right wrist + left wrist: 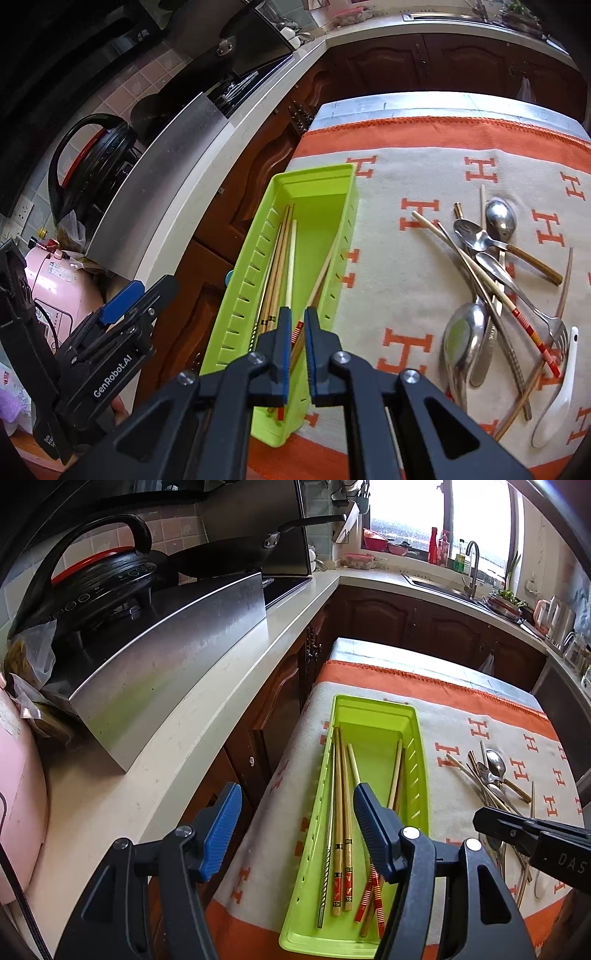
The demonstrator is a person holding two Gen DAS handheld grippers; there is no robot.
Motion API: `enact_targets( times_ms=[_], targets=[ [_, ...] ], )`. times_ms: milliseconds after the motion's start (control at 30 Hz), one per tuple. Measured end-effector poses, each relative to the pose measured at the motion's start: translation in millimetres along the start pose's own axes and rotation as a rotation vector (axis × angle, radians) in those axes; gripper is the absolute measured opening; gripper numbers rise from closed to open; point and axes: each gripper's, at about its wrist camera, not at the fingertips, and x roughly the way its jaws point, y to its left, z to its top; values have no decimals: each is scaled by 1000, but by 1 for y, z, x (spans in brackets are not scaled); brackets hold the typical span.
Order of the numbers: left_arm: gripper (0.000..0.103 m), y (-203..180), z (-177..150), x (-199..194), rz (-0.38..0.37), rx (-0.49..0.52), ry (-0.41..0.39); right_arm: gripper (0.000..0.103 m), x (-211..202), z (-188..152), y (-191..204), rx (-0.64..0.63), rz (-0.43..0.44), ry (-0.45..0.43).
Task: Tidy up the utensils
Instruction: 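Lower the chopstick into the green tray and open the right tool, then move both open tools back over the utensil pile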
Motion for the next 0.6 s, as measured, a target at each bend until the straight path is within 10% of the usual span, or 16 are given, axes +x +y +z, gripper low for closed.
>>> enact_targets(
  times_ms=[600],
  targets=[
    [68,-101,-12,-16,-152,160,37,7,-87,-15,-95,42,-141,-142]
  ],
)
